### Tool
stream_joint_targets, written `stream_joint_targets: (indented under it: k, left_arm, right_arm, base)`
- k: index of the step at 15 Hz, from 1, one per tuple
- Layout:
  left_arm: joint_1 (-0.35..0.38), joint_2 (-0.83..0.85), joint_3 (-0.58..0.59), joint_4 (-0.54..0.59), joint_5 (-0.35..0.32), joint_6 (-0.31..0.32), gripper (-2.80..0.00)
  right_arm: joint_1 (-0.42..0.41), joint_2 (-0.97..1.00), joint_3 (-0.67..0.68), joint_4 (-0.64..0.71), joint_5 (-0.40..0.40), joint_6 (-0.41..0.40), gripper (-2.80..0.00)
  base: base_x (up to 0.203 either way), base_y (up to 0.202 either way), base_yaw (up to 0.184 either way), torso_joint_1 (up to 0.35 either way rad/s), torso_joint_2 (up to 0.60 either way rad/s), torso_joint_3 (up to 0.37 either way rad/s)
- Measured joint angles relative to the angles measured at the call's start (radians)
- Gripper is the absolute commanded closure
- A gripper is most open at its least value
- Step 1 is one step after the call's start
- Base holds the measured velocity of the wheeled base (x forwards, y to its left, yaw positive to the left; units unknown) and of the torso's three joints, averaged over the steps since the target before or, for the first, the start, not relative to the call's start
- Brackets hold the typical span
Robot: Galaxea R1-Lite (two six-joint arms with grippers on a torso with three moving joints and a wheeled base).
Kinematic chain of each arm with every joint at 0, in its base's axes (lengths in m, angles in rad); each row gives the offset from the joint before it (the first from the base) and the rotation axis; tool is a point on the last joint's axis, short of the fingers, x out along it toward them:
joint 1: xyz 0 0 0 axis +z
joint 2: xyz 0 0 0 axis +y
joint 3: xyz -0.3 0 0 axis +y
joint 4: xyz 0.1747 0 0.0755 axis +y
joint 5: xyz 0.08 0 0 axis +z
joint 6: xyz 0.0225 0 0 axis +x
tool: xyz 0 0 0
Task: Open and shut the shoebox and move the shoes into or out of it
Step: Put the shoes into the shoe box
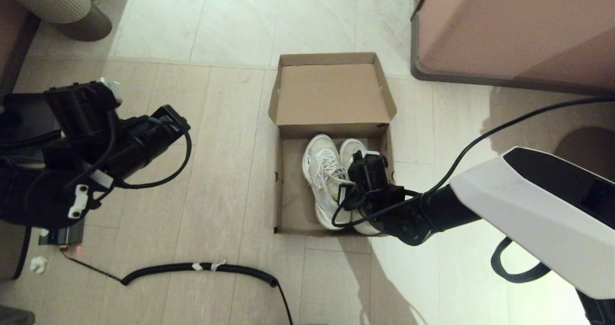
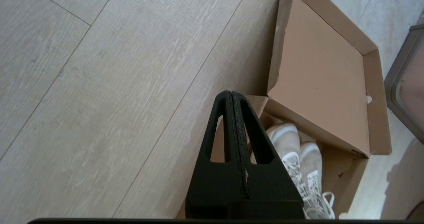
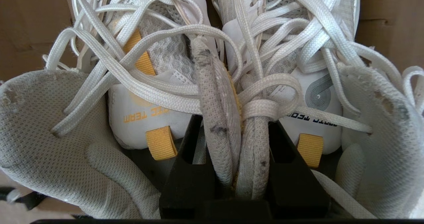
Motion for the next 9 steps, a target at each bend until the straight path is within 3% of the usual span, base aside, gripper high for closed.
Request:
stream_joint_targets:
  k: [1,9]
  left_arm:
    - [0.000,-0.004,0.007,0.000,-0.003,0.000,0.00]
    - [0.004,-0.010,0.023,-0.003,-0.013,0.000,0.00]
  right_arm:
    - [0.000,0.008,-0.003,-0.001,0.000,-0.002,-2.80]
    - [0.001,0.021,0.021,0.006,0.005,-0.024,-2.80]
  base:
    - [0.000,0.000,0.000,0.000,0.00,0.000]
    - [0.000,0.000,0.000,0.000,0.00,0.000]
